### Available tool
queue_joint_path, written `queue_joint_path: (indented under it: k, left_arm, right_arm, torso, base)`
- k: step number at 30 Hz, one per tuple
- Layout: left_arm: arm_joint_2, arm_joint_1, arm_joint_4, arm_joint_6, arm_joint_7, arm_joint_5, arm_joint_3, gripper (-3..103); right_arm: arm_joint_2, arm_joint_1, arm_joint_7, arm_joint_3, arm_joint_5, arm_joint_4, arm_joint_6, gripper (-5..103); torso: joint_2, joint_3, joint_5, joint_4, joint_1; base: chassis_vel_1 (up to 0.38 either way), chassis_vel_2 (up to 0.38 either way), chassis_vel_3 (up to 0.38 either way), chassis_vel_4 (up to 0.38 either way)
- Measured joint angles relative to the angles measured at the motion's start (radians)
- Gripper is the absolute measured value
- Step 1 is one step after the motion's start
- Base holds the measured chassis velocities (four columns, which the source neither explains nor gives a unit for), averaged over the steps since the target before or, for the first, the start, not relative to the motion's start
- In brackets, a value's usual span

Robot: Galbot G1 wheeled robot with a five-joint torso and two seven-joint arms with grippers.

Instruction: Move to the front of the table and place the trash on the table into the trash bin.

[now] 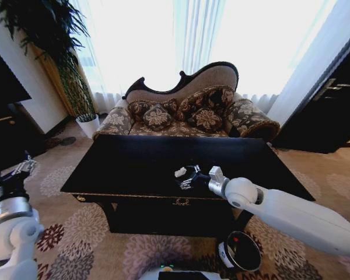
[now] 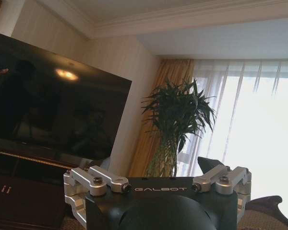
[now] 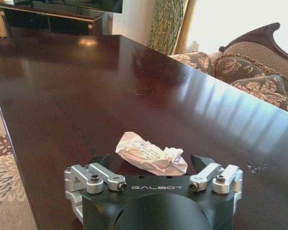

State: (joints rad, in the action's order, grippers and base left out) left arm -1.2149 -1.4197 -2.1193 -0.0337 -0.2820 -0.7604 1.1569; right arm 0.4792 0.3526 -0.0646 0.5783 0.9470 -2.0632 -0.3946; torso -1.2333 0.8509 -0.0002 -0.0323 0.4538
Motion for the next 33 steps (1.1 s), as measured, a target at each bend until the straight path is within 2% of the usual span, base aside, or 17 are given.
queue_joint_path:
  k: [3, 6, 7, 8, 12, 14, 15, 16, 17, 19, 20, 23, 24, 25, 33]
  left_arm:
    - [-0.002, -0.001, -0.001, 0.001, 0.000, 0.000, -0.002, 100]
    - [-0.002, -0.002, -0.002, 0.002, 0.000, 0.000, -0.002, 100]
    - [-0.002, -0.002, -0.002, 0.003, 0.000, 0.000, -0.002, 100]
    - [-0.002, -0.002, -0.002, 0.003, 0.000, 0.000, -0.002, 100]
    - [-0.001, -0.006, -0.003, 0.008, 0.001, 0.007, 0.000, 100]
    - [-0.001, -0.007, -0.003, 0.010, 0.001, 0.010, 0.000, 100]
    - [0.000, -0.010, -0.006, 0.014, 0.002, 0.015, 0.000, 100]
    - [0.001, -0.012, -0.010, 0.015, 0.003, 0.015, 0.000, 100]
    - [0.004, -0.015, -0.014, 0.016, 0.003, 0.015, 0.001, 100]
    - [0.006, -0.016, -0.016, 0.016, 0.003, 0.015, 0.001, 100]
    - [0.008, -0.016, -0.018, 0.016, 0.003, 0.015, 0.001, 100]
    - [0.010, -0.014, -0.026, 0.011, 0.003, 0.015, -0.003, 100]
    - [0.010, -0.014, -0.026, 0.011, 0.003, 0.015, -0.003, 100]
    - [0.008, -0.014, -0.029, 0.010, 0.003, 0.015, -0.006, 100]
    - [-0.001, -0.012, -0.040, 0.009, 0.002, 0.010, -0.018, 100]
  right_arm:
    - [-0.014, 0.006, 0.013, -0.016, 0.000, -0.001, -0.007, 79]
    - [-0.026, 0.028, 0.021, -0.037, 0.001, -0.006, -0.007, 79]
    - [-0.032, 0.044, 0.026, -0.052, 0.001, -0.010, -0.006, 68]
    - [-0.032, 0.044, 0.026, -0.052, 0.001, -0.010, -0.006, 68]
    - [-0.050, 0.106, 0.042, -0.111, 0.000, -0.025, -0.002, 47]
    - [-0.053, 0.116, 0.044, -0.120, 0.000, -0.027, 0.000, 47]
    - [-0.061, 0.142, 0.050, -0.144, -0.001, -0.033, 0.007, 41]
    - [-0.065, 0.161, 0.053, -0.164, -0.002, -0.038, 0.011, 41]
    - [-0.068, 0.191, 0.057, -0.197, -0.002, -0.046, 0.015, 30]
    - [-0.072, 0.215, 0.061, -0.228, -0.001, -0.055, 0.021, 30]
    - [-0.077, 0.243, 0.065, -0.264, 0.001, -0.065, 0.026, 19]
    - [-0.108, 0.361, 0.087, -0.417, 0.010, -0.100, 0.046, 19]
    - [-0.108, 0.361, 0.087, -0.417, 0.010, -0.100, 0.046, 19]
    - [-0.119, 0.402, 0.092, -0.466, 0.018, -0.110, 0.051, 3]
    - [-0.143, 0.572, 0.092, -0.706, 0.096, -0.169, 0.059, 0]
  torso:
    - [0.000, 0.000, -0.0002, 0.0000, 0.000]
    - [0.000, 0.000, 0.0000, -0.0001, 0.000]
    - [0.000, 0.000, 0.0000, -0.0001, 0.000]
    - [0.000, 0.000, 0.0000, -0.0001, 0.000]
    - [0.000, 0.000, -0.0001, 0.0000, 0.000]
    - [0.000, 0.000, 0.0000, 0.0000, 0.000]
    - [0.000, 0.000, -0.0001, -0.0001, 0.000]
    - [0.000, 0.000, 0.0000, -0.0003, 0.000]
    - [0.000, 0.000, 0.0001, -0.0003, 0.000]
    - [0.000, 0.000, 0.0003, -0.0002, 0.000]
    - [0.000, 0.000, 0.0003, -0.0001, 0.000]
    - [0.000, 0.000, -0.0003, -0.0001, 0.000]
    - [0.000, 0.000, -0.0003, -0.0001, 0.000]
    - [0.000, 0.000, -0.0001, -0.0003, 0.000]
    - [0.000, 0.000, -0.0002, 0.0001, 0.000]
  base:
    - [0.000, 0.000, 0.000, 0.000]
    - [0.000, 0.000, 0.000, 0.000]
    - [0.000, 0.000, 0.000, 0.000]
    - [0.000, 0.000, 0.000, 0.000]
    - [0.000, 0.000, 0.000, 0.000]
    - [0.000, 0.000, 0.000, 0.000]
    - [0.000, 0.000, 0.000, 0.000]
    - [0.000, 0.000, 0.000, 0.000]
    - [0.000, 0.000, 0.000, 0.000]
    - [0.000, 0.000, 0.000, 0.000]
    - [0.000, 0.000, 0.000, 0.000]
    - [0.000, 0.000, 0.000, 0.000]
    - [0.000, 0.000, 0.000, 0.000]
    - [0.000, 0.000, 0.000, 0.000]
    - [0.000, 0.000, 0.000, 0.000]
